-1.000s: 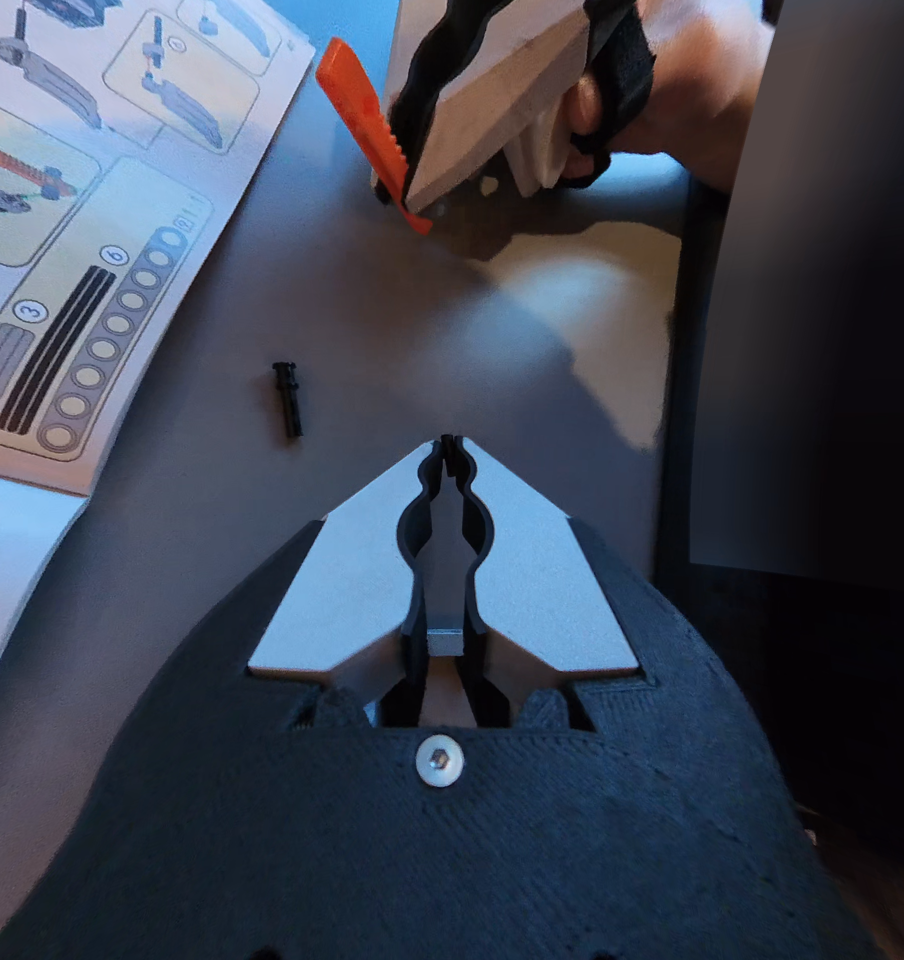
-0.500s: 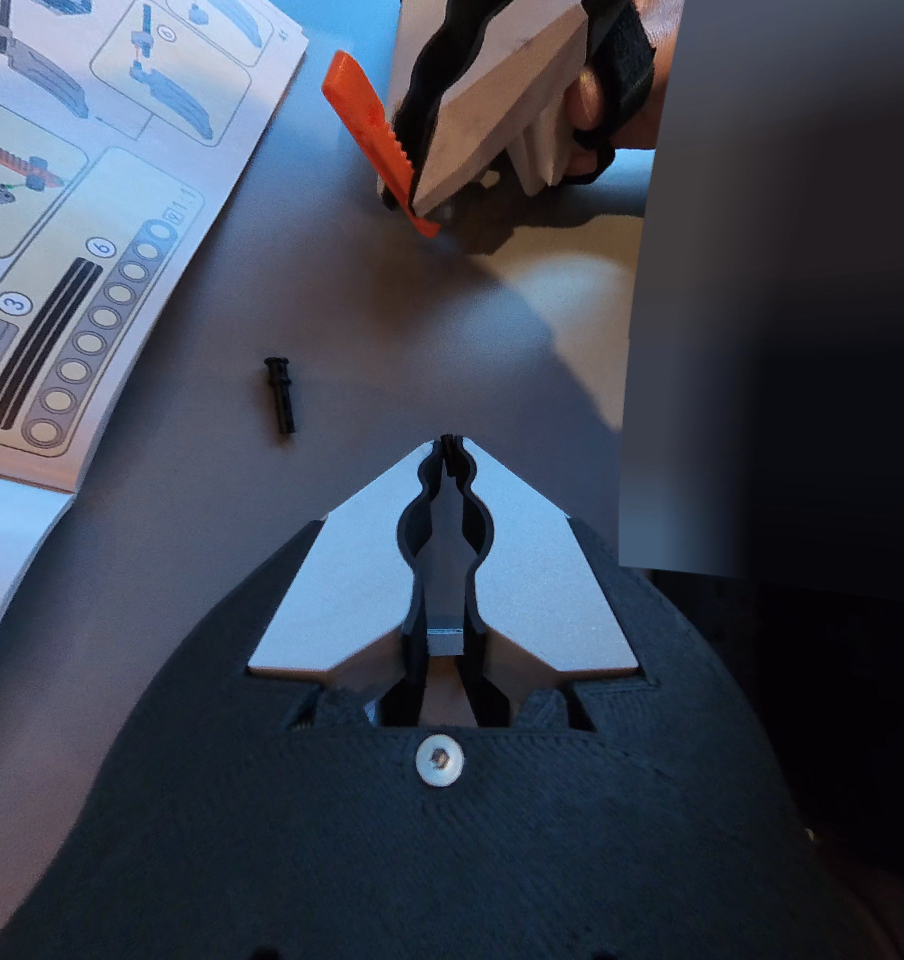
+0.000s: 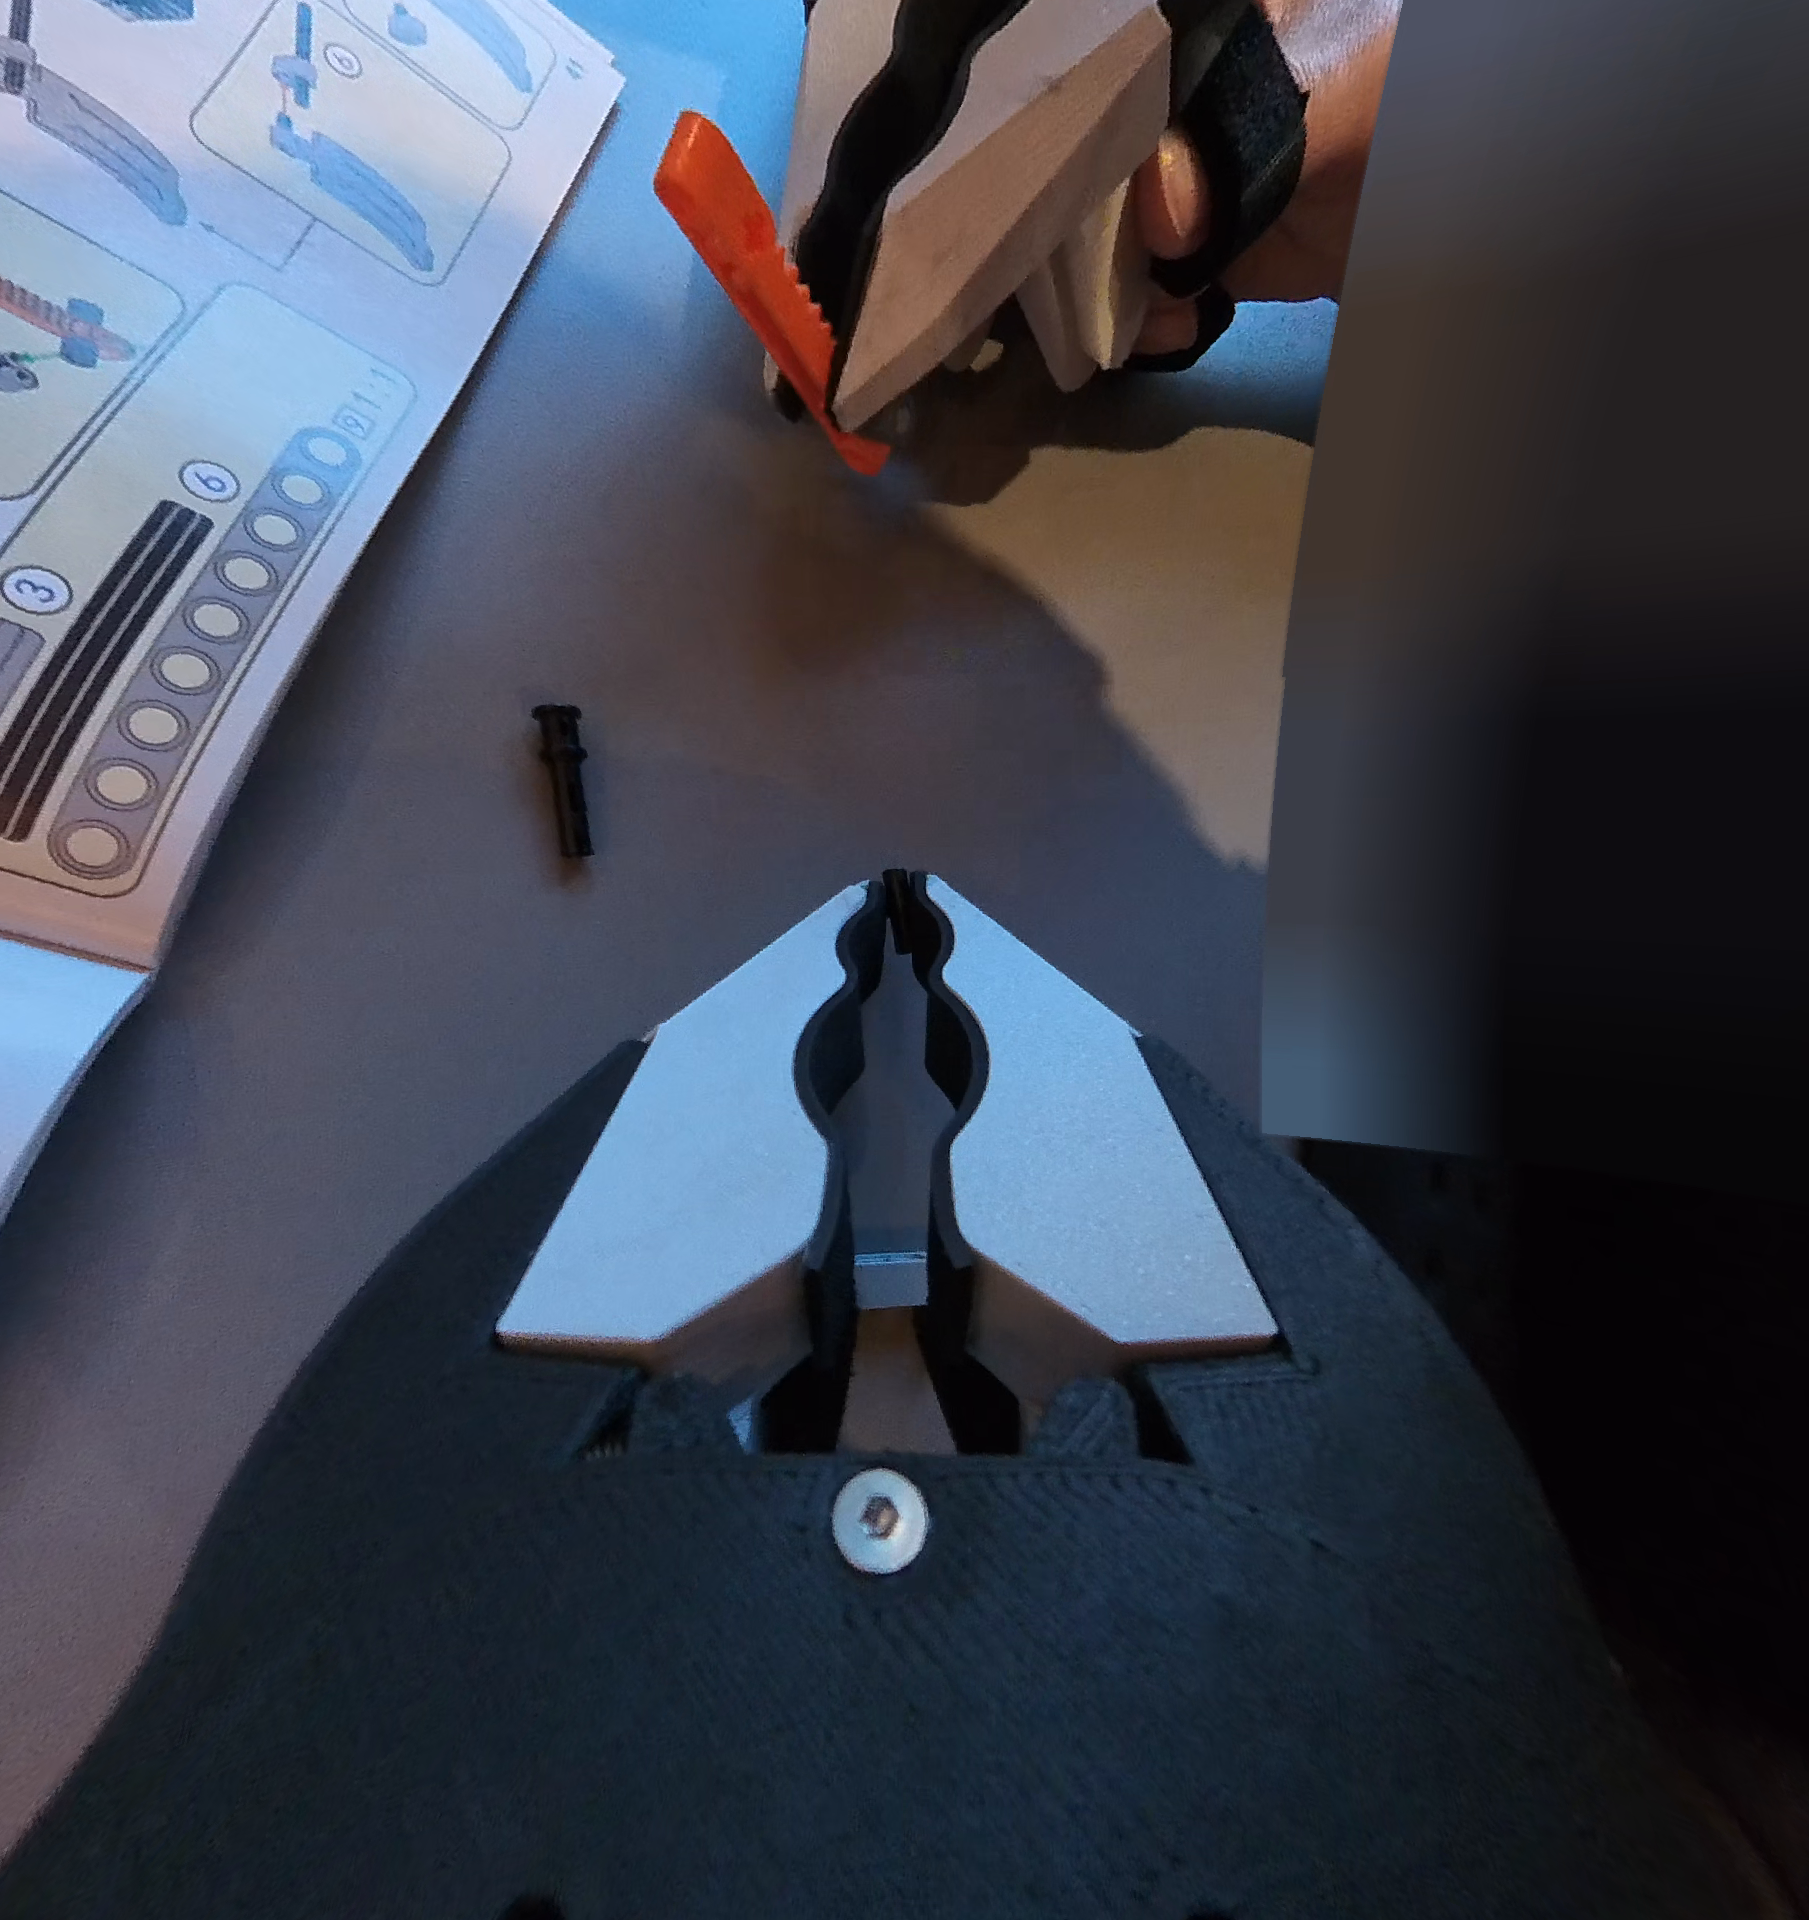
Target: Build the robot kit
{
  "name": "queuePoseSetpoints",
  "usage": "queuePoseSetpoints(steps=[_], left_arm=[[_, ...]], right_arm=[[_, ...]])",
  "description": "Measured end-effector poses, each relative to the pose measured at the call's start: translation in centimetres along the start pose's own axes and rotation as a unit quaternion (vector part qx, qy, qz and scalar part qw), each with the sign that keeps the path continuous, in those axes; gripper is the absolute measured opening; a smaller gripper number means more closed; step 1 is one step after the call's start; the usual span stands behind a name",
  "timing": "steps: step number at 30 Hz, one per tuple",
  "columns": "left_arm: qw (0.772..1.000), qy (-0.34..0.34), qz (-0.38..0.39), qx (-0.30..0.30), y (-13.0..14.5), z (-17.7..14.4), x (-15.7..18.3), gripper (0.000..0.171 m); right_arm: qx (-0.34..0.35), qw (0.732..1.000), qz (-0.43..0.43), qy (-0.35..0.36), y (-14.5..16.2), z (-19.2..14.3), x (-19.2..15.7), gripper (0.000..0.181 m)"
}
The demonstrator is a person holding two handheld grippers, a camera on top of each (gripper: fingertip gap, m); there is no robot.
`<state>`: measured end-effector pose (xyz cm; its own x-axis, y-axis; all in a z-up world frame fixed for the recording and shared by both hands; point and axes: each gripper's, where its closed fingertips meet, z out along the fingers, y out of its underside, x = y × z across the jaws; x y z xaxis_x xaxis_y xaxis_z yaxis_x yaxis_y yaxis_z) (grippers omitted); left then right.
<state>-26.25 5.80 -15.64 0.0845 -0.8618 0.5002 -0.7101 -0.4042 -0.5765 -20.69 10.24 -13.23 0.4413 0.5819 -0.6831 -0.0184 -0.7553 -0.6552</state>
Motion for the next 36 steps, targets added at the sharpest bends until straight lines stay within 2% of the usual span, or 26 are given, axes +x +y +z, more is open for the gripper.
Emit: queuePoseSetpoints(steps=[36], left_arm=[[1.000,0.011,-0.003,0.002,-0.06,0.09,0.11,0.001]], right_arm=[[0.002,1.000,0.010,-0.004,-0.04,-0.08,0.12,0.005]])
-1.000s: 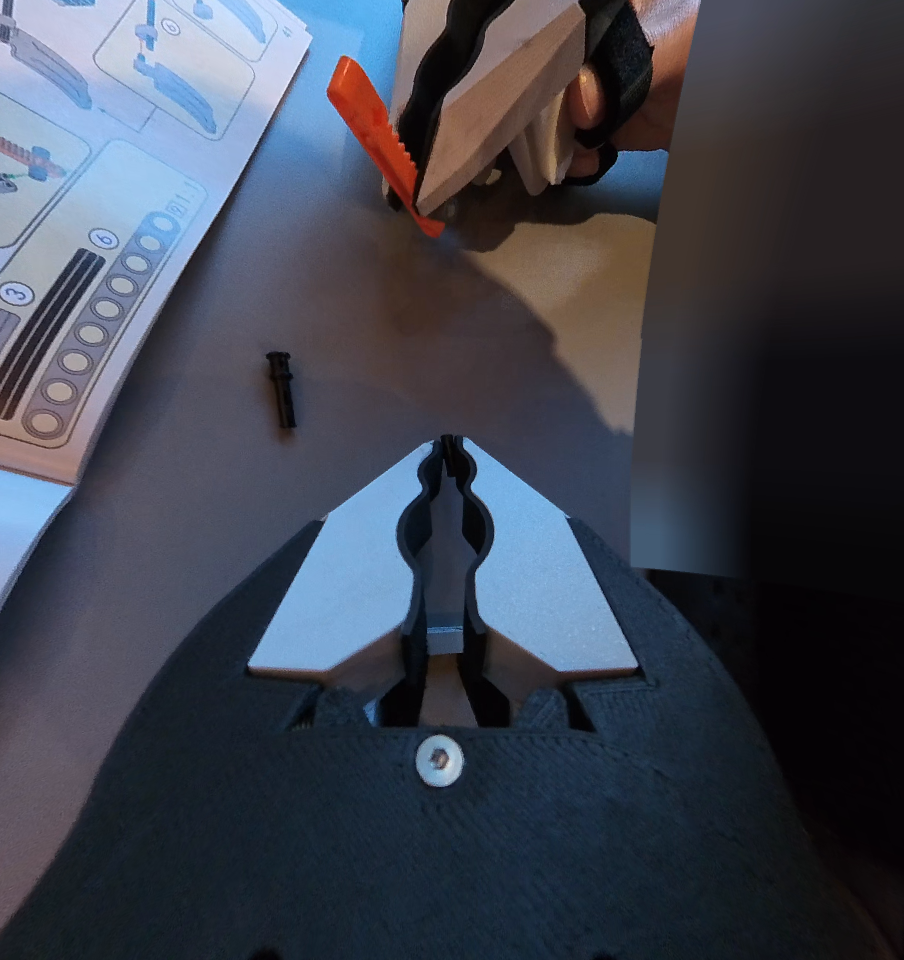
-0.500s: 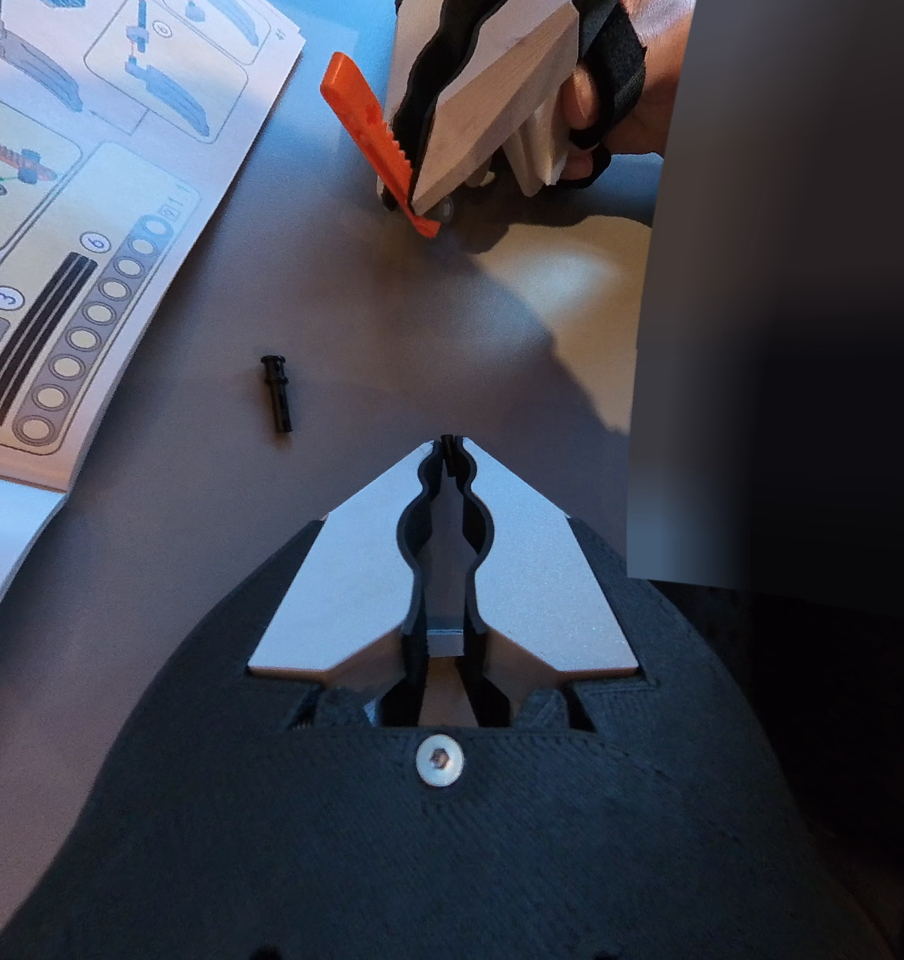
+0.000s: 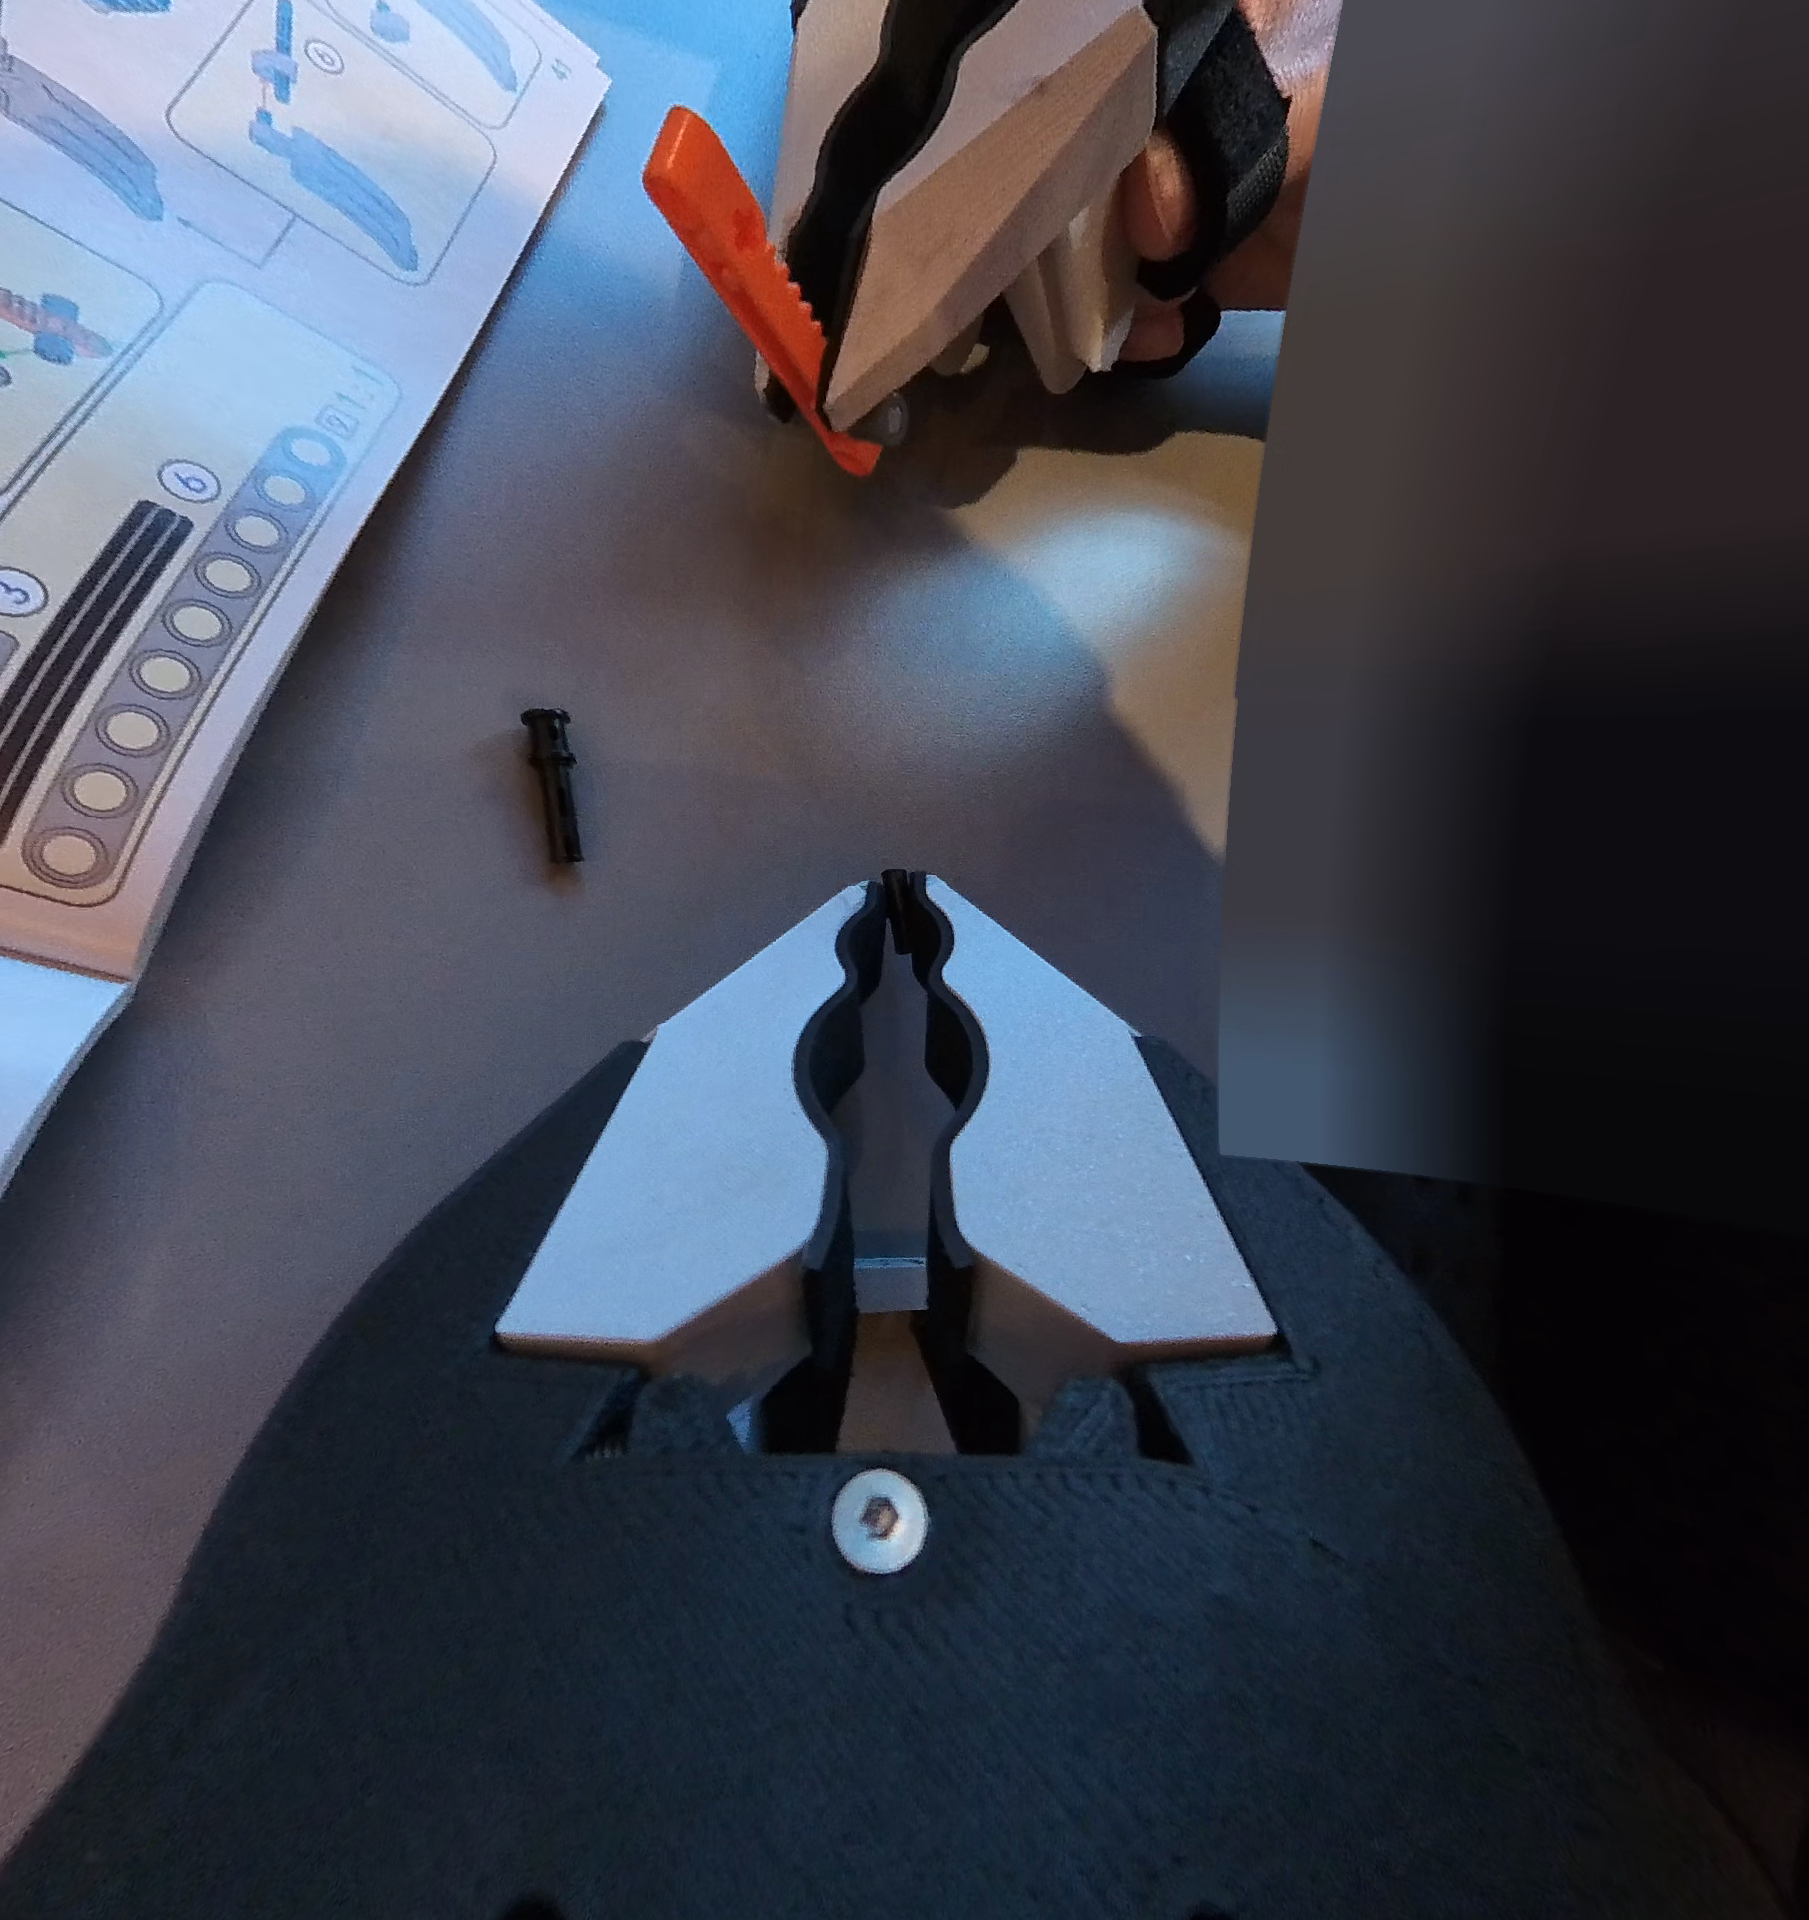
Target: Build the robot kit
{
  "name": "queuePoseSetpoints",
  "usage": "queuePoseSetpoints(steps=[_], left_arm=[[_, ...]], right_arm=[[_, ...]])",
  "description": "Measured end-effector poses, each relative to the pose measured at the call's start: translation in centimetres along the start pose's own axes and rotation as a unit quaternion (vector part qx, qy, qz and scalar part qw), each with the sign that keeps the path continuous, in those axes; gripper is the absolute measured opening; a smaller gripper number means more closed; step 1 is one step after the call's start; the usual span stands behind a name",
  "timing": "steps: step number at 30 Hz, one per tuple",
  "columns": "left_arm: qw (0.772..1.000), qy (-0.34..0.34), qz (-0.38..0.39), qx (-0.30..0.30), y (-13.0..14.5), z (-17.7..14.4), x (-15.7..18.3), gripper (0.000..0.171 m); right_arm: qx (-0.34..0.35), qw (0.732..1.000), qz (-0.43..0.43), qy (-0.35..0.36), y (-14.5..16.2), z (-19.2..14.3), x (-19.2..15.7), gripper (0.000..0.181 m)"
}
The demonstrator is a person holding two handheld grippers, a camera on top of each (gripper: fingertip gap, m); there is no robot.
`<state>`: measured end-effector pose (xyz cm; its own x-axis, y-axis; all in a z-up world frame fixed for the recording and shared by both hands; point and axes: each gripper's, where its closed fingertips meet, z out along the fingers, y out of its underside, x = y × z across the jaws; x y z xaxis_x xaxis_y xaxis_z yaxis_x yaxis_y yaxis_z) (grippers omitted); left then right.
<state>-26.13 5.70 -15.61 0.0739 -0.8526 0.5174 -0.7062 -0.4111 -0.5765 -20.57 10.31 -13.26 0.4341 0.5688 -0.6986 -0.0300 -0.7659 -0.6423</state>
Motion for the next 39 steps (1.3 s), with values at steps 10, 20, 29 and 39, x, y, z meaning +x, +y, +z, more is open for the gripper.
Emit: queuePoseSetpoints(steps=[10,20,29,39], left_arm=[[1.000,-0.013,0.010,-0.005,0.0,0.1,-0.1,0.001],[0.995,-0.068,0.059,-0.029,0.0,0.5,-0.4,0.001],[0.983,-0.122,0.135,-0.023,0.5,-0.9,1.4,0.019],[0.980,-0.126,0.141,0.060,-0.2,-0.8,2.0,0.008]], right_arm=[[-0.008,1.000,0.007,0.004,0.1,0.3,0.2,0.005],[0.014,0.999,0.039,-0.031,-0.8,0.5,-0.3,0.005],[0.051,0.994,0.053,-0.076,-1.8,-0.2,-1.7,0.005],[0.094,0.970,0.114,-0.194,-3.2,-1.7,-5.0,0.005]])
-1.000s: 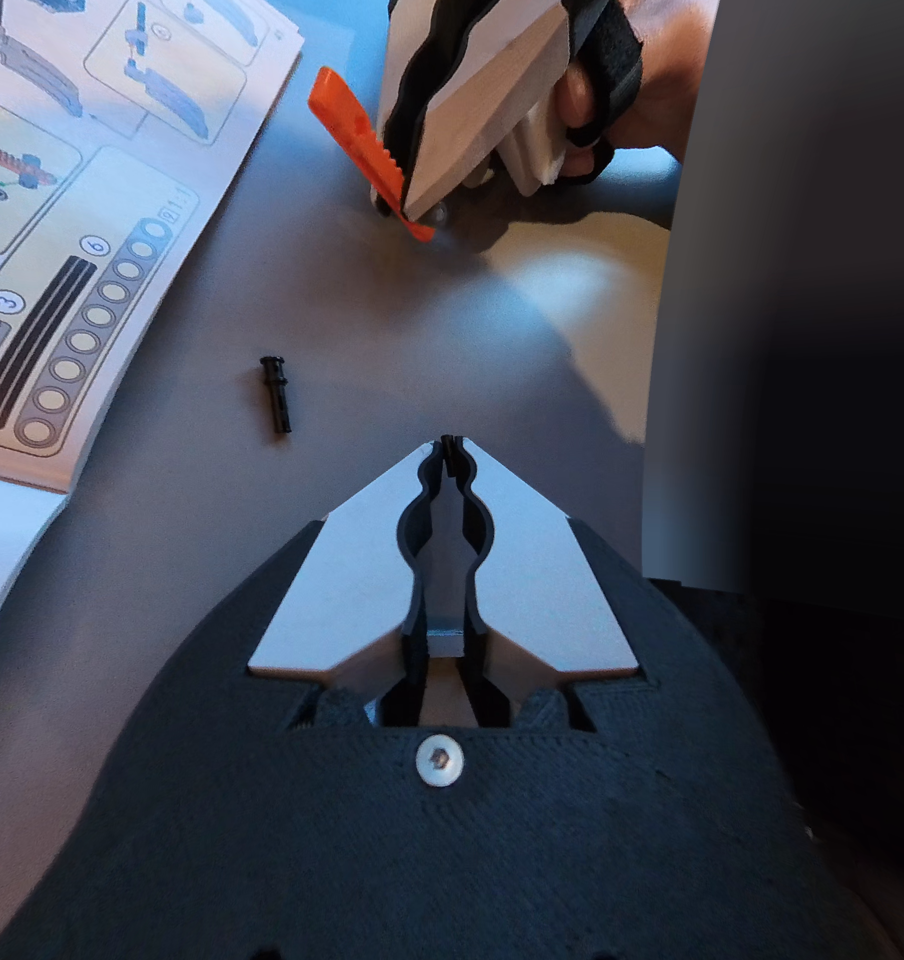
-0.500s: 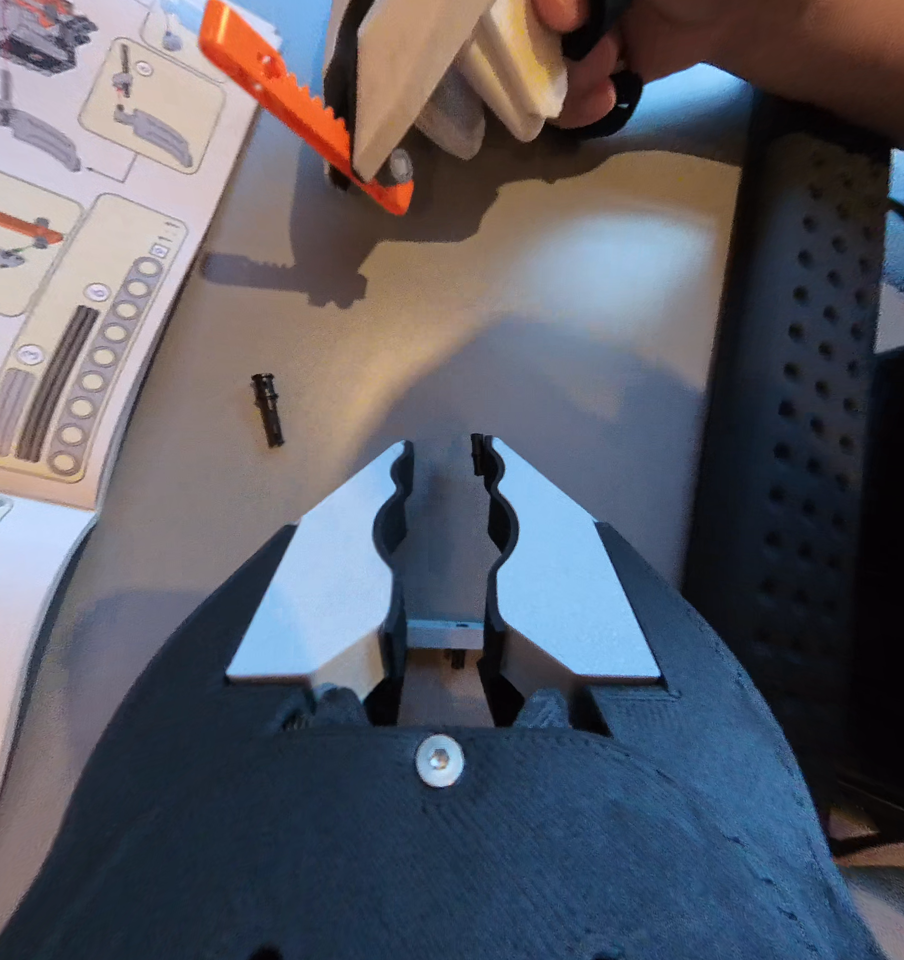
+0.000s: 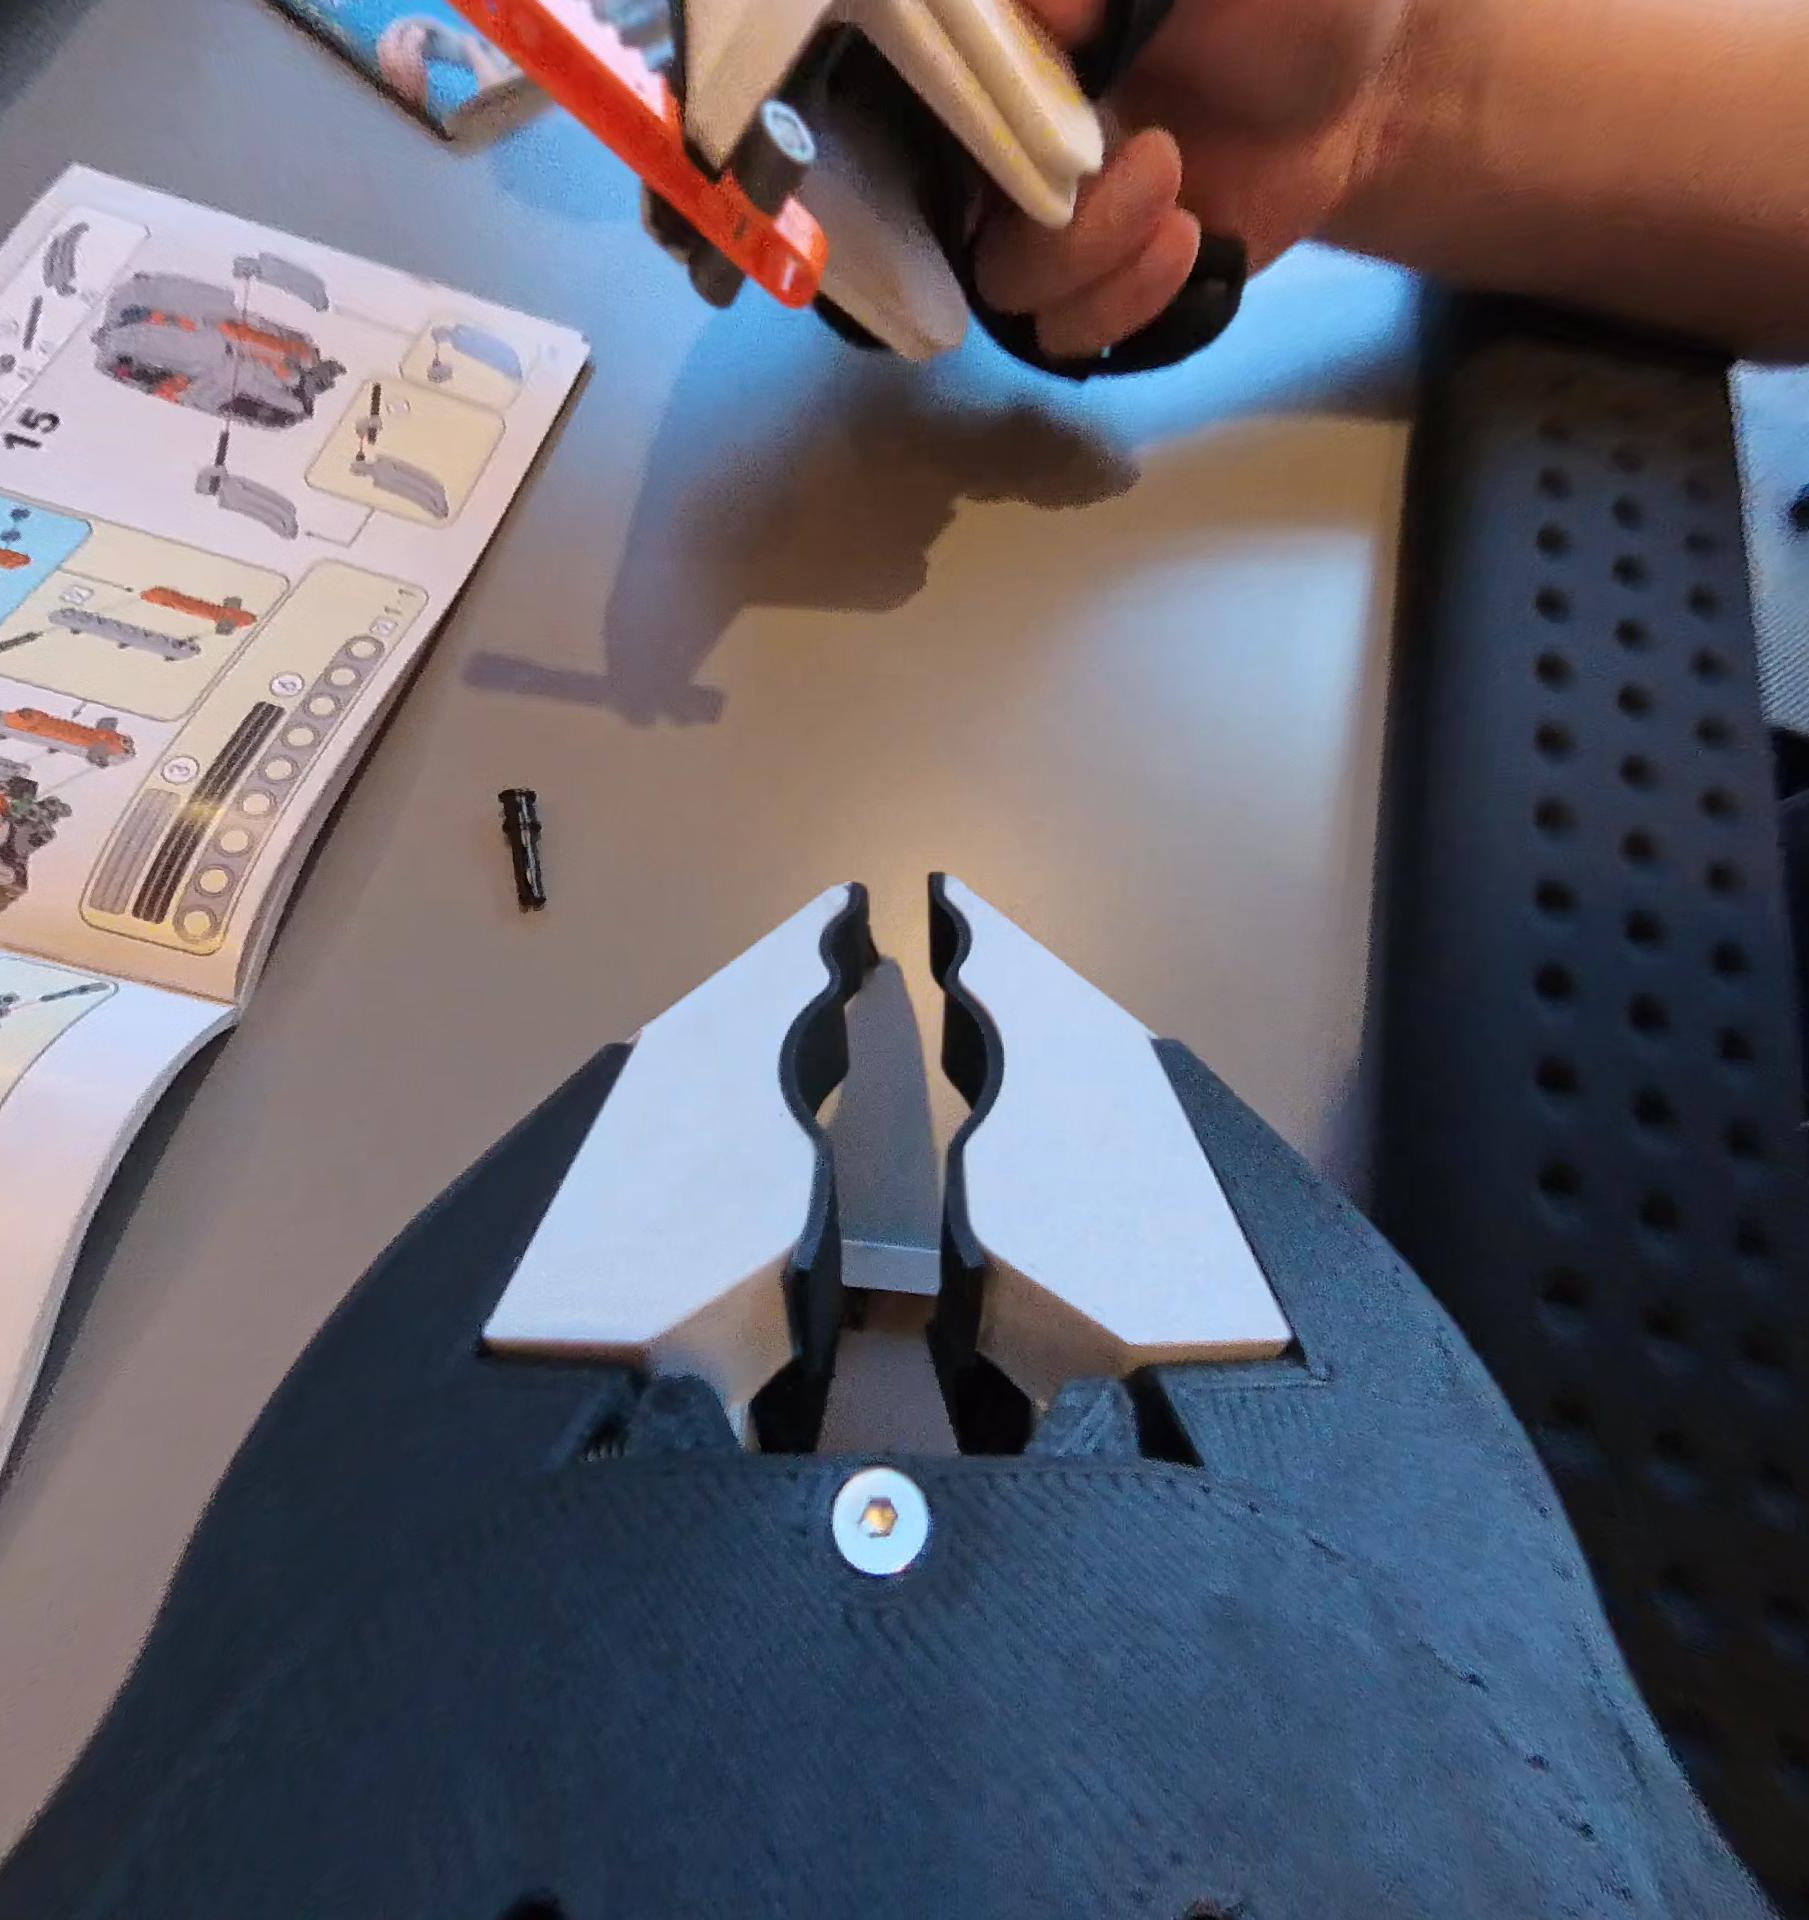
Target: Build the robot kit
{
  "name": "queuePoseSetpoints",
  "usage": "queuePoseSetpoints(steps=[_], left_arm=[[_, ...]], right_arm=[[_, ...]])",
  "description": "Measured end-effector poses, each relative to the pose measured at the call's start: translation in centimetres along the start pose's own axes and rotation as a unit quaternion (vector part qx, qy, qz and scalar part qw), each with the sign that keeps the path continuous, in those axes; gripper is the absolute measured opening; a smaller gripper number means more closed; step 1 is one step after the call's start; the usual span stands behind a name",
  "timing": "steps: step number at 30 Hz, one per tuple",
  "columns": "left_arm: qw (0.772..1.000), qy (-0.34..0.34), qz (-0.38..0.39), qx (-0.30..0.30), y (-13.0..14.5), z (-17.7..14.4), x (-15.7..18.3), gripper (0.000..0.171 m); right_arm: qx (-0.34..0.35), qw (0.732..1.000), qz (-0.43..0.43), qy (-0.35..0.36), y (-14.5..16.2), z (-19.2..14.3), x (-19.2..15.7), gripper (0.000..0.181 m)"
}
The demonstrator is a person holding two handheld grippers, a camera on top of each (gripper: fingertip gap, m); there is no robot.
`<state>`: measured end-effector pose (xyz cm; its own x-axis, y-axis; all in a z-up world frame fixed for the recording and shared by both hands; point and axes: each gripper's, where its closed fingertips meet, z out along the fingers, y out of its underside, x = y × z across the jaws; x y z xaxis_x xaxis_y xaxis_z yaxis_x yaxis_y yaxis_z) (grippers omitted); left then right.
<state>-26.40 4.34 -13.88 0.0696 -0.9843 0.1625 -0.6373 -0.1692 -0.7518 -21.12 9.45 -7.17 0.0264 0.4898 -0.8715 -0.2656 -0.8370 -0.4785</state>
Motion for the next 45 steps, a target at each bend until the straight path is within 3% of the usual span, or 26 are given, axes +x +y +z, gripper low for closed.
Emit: queuePoseSetpoints(steps=[10,16,19,22,27,29,33,38,45], left_arm=[[0.998,-0.047,-0.031,0.008,1.0,-0.9,-0.2,0.014],[0.995,-0.093,0.029,-0.036,1.2,0.8,0.6,0.016],[0.992,-0.095,0.043,-0.070,1.9,1.7,0.4,0.013],[0.994,-0.080,0.049,-0.063,1.7,2.0,0.8,0.001],[0.996,-0.075,0.011,-0.057,1.8,1.6,0.5,0.000],[0.998,-0.047,-0.027,-0.016,0.3,0.7,1.3,0.001],[0.982,0.057,-0.095,0.152,-5.7,-2.4,4.2,0.000],[0.967,0.097,-0.136,0.193,-7.1,-3.6,5.2,0.000],[0.960,0.130,-0.166,0.182,-6.2,-3.0,5.5,0.000]], right_arm=[[0.008,0.998,0.004,-0.055,0.1,-0.2,-2.5,0.004],[-0.019,0.998,-0.021,-0.050,1.1,0.5,-2.7,0.004],[-0.030,0.998,-0.030,-0.047,1.6,0.7,-2.9,0.005],[-0.033,0.998,-0.031,-0.046,1.8,0.7,-3.0,0.005],[-0.036,0.997,-0.034,-0.053,2.0,0.8,-3.3,0.005],[-0.036,0.996,-0.039,-0.068,2.1,0.9,-4.0,0.004],[-0.042,0.990,-0.057,-0.119,2.7,1.3,-6.3,0.005],[-0.088,0.986,-0.072,-0.121,4.7,2.1,-6.6,0.005],[-0.122,0.985,-0.075,-0.095,6.1,2.8,-5.5,0.004]])
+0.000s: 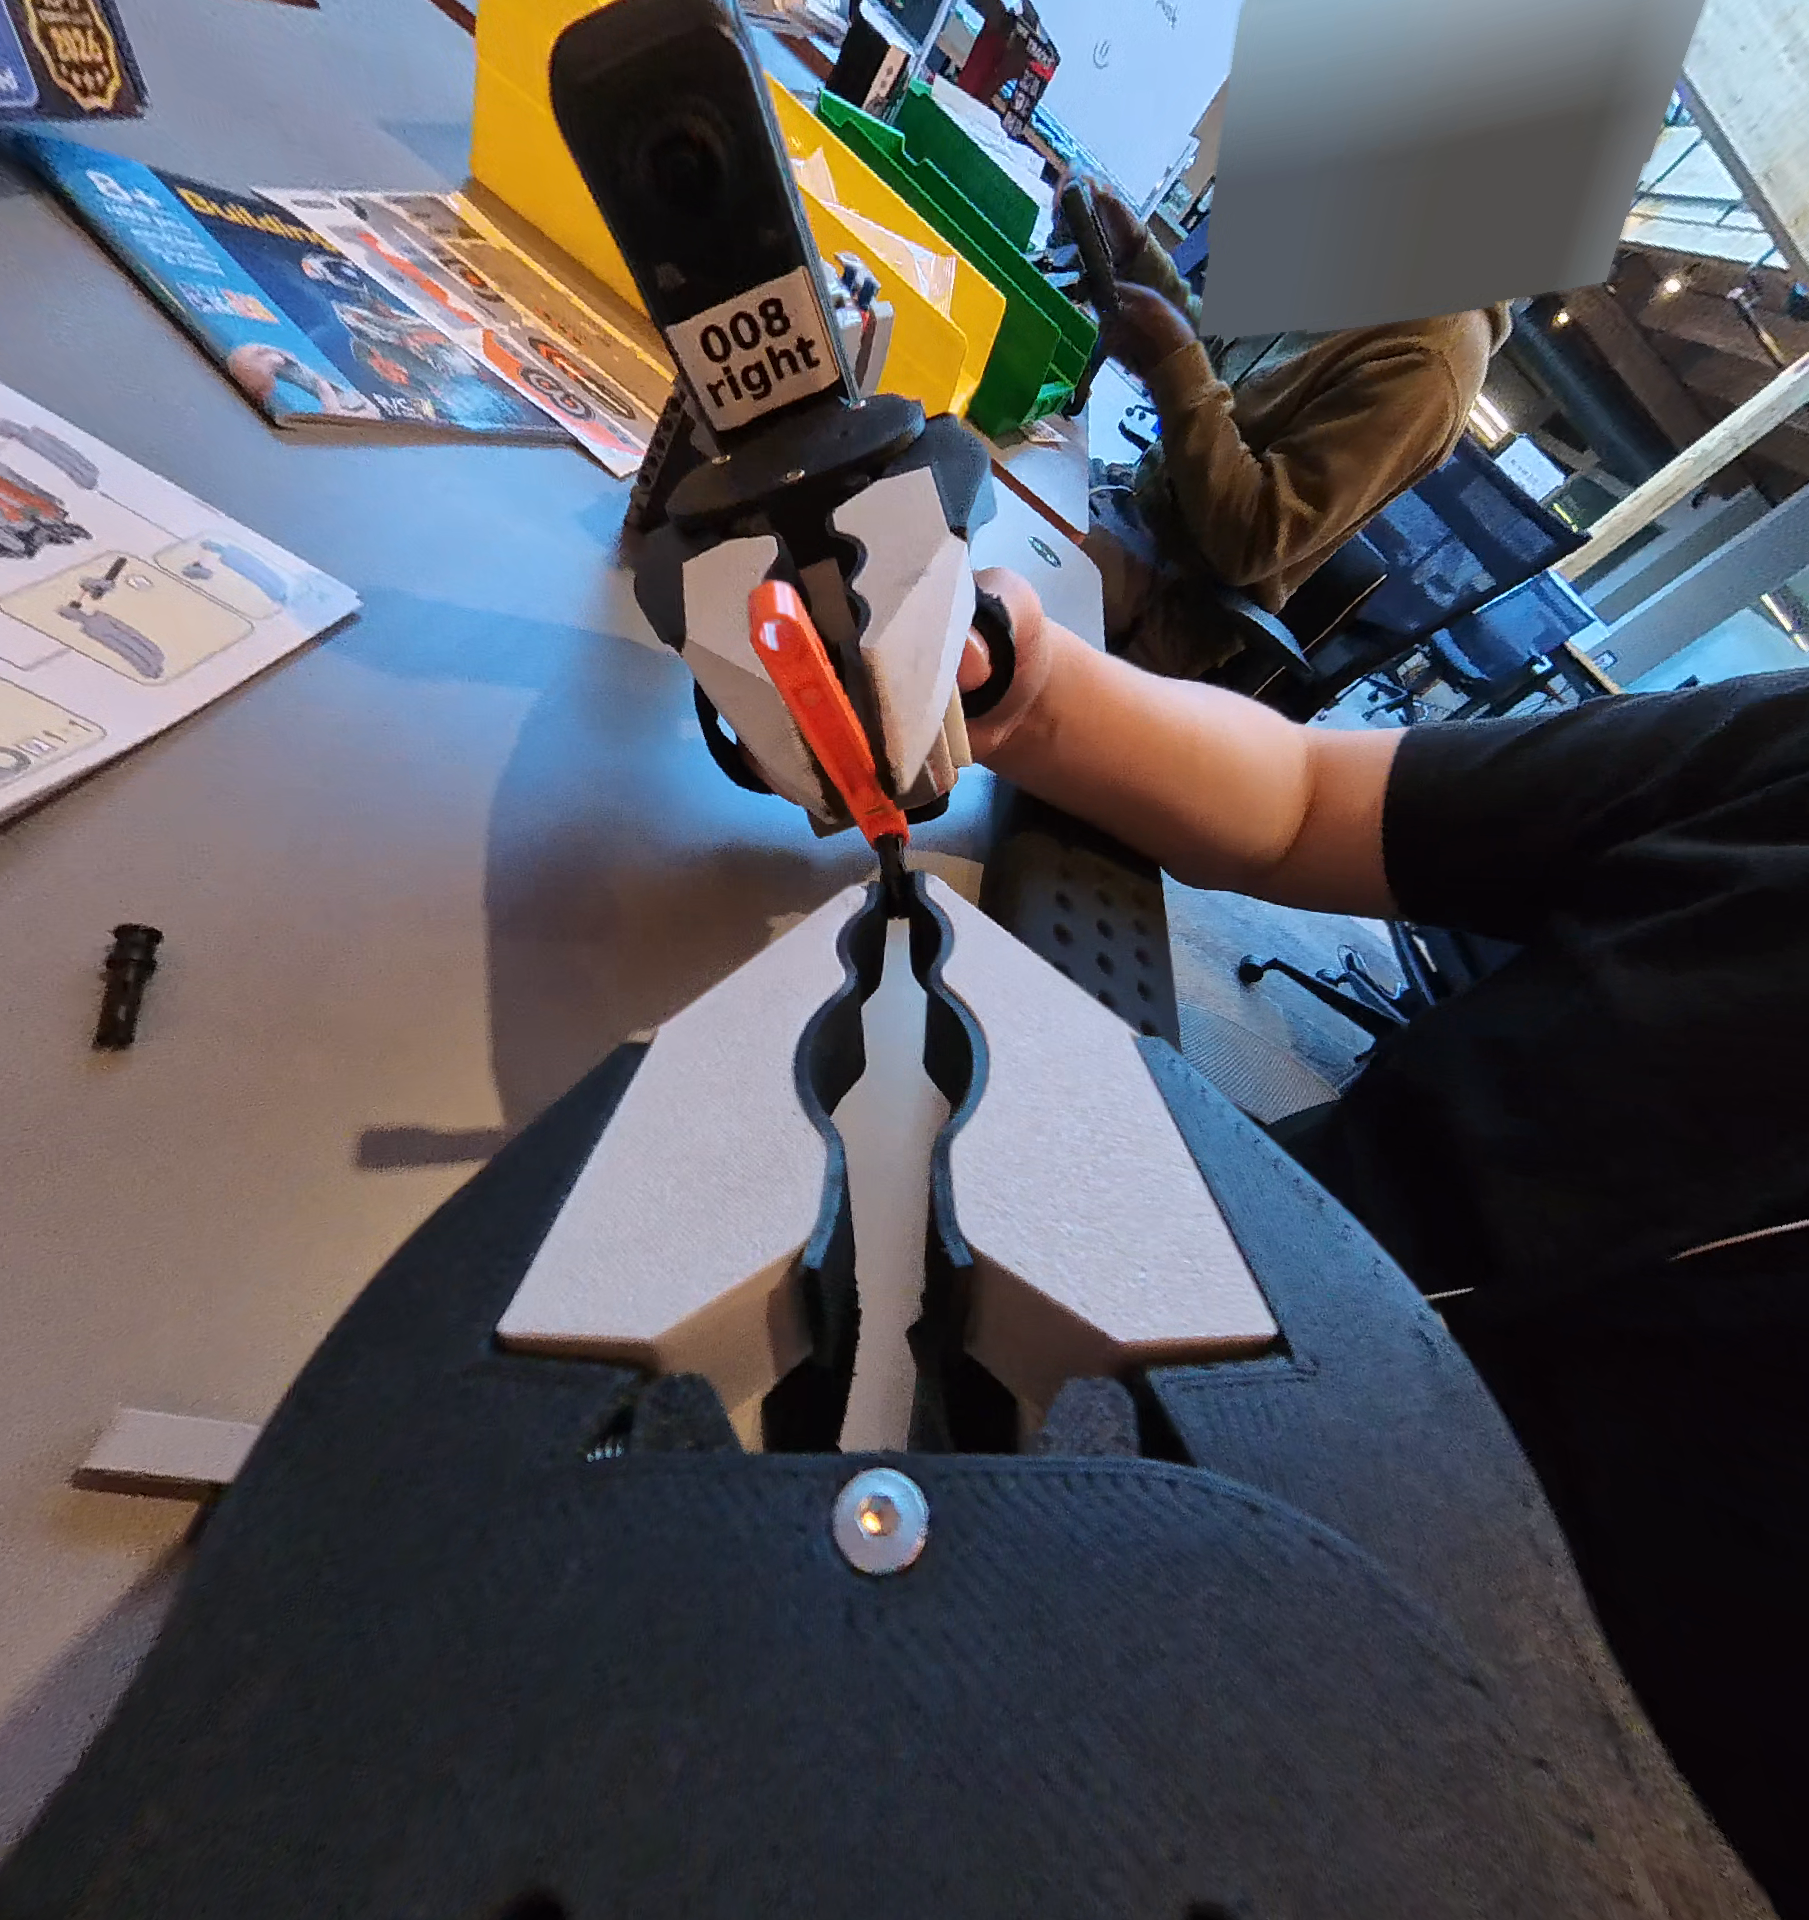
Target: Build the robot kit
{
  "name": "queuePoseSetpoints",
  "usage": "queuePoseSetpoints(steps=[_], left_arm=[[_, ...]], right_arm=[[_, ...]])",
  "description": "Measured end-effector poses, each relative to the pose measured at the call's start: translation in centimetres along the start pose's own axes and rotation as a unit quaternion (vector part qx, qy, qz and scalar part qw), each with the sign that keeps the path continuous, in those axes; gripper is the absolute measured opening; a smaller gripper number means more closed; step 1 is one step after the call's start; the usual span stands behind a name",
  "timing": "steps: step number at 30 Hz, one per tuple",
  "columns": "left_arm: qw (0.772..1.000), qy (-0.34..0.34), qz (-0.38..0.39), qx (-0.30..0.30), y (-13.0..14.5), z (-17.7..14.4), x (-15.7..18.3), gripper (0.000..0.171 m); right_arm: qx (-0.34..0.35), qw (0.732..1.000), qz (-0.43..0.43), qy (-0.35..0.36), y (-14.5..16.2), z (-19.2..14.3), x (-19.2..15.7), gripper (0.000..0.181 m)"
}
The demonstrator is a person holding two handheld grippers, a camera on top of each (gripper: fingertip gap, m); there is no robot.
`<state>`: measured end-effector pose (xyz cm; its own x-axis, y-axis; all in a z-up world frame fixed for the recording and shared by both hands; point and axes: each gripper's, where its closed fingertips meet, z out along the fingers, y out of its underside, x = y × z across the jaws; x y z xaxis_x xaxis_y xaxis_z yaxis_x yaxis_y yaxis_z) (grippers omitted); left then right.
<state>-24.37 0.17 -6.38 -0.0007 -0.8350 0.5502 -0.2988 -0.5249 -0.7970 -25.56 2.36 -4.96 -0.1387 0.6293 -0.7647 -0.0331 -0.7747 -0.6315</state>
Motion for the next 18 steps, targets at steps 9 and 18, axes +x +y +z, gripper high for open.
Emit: queuePoseSetpoints(steps=[9,18], left_arm=[[0.998,0.015,-0.058,-0.012,1.0,-0.1,-1.0,0.000],[0.996,0.004,-0.090,0.007,1.0,-0.7,-2.3,0.000]], right_arm=[[-0.016,0.999,-0.012,0.048,0.7,0.3,1.4,0.004],[0.038,0.993,0.075,0.080,0.4,0.4,3.2,0.005]])
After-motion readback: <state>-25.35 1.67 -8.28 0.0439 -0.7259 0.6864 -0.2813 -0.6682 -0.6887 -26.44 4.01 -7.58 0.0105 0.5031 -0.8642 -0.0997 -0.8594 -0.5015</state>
